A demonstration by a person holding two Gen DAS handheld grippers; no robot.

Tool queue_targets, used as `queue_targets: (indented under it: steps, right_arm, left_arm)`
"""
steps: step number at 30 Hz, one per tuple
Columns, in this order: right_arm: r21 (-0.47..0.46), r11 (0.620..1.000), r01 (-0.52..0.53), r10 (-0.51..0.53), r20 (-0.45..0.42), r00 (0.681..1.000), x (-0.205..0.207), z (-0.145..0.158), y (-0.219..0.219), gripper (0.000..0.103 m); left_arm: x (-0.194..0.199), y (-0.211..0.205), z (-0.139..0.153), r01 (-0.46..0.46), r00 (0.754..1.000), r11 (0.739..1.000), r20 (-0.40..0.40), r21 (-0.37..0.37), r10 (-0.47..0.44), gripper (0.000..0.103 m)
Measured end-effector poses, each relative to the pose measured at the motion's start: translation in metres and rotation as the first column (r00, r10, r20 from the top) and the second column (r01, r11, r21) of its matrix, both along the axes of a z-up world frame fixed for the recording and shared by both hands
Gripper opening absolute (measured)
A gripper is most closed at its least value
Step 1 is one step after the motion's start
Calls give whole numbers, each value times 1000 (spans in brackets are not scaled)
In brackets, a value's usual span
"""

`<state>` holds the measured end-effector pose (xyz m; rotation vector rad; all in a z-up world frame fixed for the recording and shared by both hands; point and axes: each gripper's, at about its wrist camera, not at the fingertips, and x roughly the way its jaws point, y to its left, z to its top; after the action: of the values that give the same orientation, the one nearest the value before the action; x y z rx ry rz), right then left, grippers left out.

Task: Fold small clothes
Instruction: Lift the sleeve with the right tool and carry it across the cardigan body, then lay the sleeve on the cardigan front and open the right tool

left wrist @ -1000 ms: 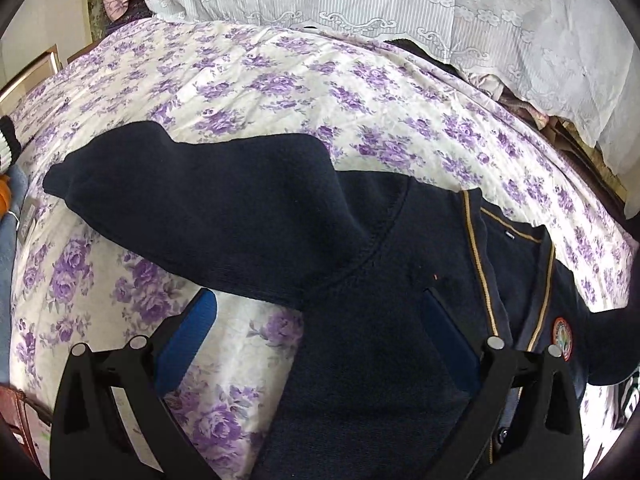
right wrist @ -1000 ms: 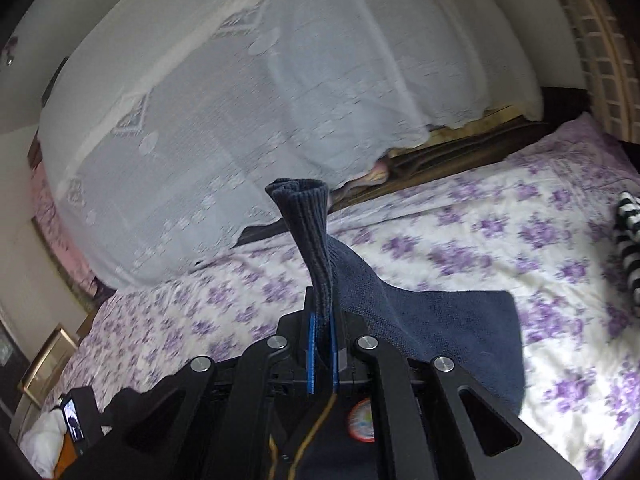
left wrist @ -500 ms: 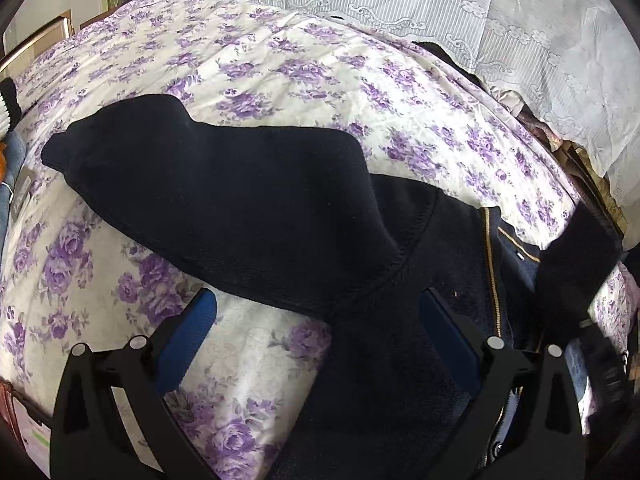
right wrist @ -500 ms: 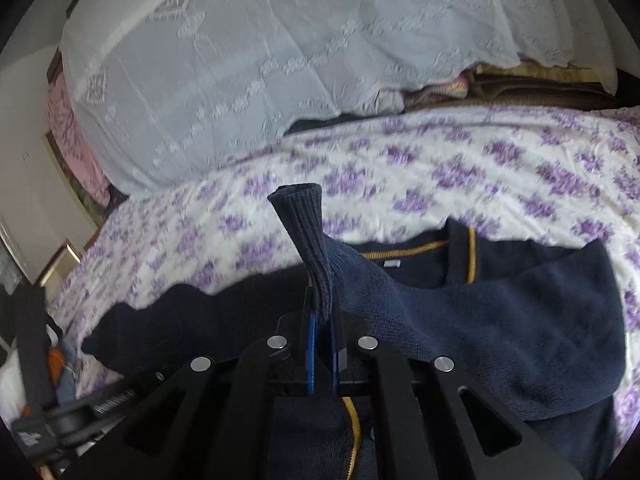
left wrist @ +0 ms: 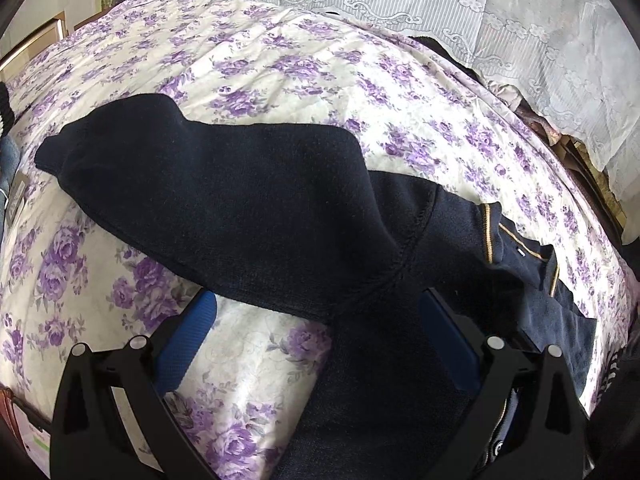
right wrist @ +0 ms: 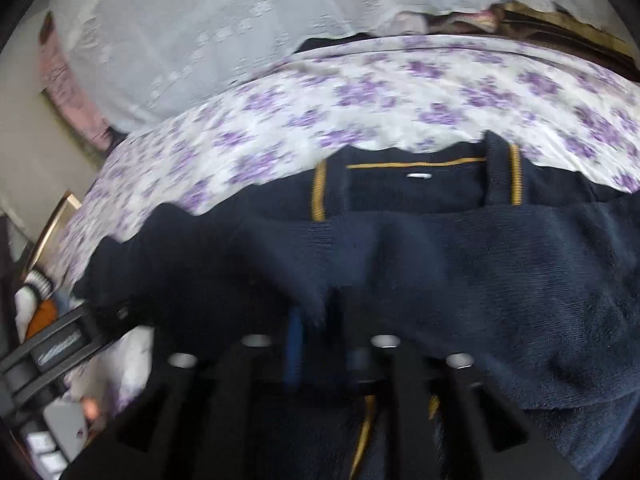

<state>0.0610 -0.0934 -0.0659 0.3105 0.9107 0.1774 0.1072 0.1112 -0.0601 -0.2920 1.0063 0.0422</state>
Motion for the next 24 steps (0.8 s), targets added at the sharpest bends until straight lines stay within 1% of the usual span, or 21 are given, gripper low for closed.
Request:
queue_targets:
  steps: [4, 6, 8, 10, 11, 12, 14, 15, 16, 18, 20, 21, 23, 24]
  right_arm:
    - [-48, 997, -55, 59, 71, 996, -32, 26, -8, 40]
    - [-79, 997, -18, 27, 114, 993, -49, 37, -26, 40]
    - [-92, 993, 68, -53, 157, 986, -64, 47, -59, 39]
    - [-78, 984, 161, -146, 169, 975, -72, 52, -96, 25]
    - [-57, 979, 195, -184, 159, 970, -74, 52, -115, 10]
    - [-18, 973, 229, -224, 144, 964, -77, 51, -138, 8]
    - [12, 964, 266, -265, 130, 955, -78, 49, -165, 6]
    - [11, 961, 275, -274, 126, 953, -78, 48, -174, 6]
    - [9, 960, 281, -280, 123, 952, -76, 46, -183, 6]
    - [14, 959, 284, -284, 116, 952, -69, 43, -193, 6]
    - [33, 959, 281, -283, 106, 953, -56, 38, -201, 6]
    - [45, 959, 279, -282, 95, 955, -47, 34, -204, 6]
    - [52, 958, 281, -284, 69, 956, -34, 22, -207, 6]
    - [49, 956, 290, -293, 52, 955, -28, 14, -210, 6]
  left_arm:
    - [0, 4, 1, -3, 1000, 1000, 6, -16, 3, 98]
    - [-2, 3, 3, 6, 1000, 999, 18, -32, -6, 98]
    - [-5, -1, 7, 25, 999, 999, 40, -39, -23, 98]
    - [-12, -8, 16, 46, 995, 998, 90, -36, -43, 98]
    - [-18, -15, 23, 64, 990, 998, 125, -29, -60, 98]
    - [-21, -20, 27, 82, 986, 996, 146, -26, -77, 98]
    - [-29, -37, 37, 139, 971, 990, 201, -16, -133, 98]
    - [-32, -50, 41, 173, 961, 985, 221, -1, -169, 98]
    - [-33, -60, 44, 194, 955, 981, 226, 15, -192, 98]
    - [-33, -87, 47, 245, 941, 967, 222, 75, -255, 98]
    - [-30, -112, 48, 273, 927, 948, 217, 166, -305, 98]
    - [-25, -124, 46, 276, 921, 933, 215, 230, -325, 98]
    - [-15, -137, 38, 265, 923, 913, 193, 310, -334, 98]
    - [-5, -140, 28, 261, 932, 904, 156, 338, -328, 98]
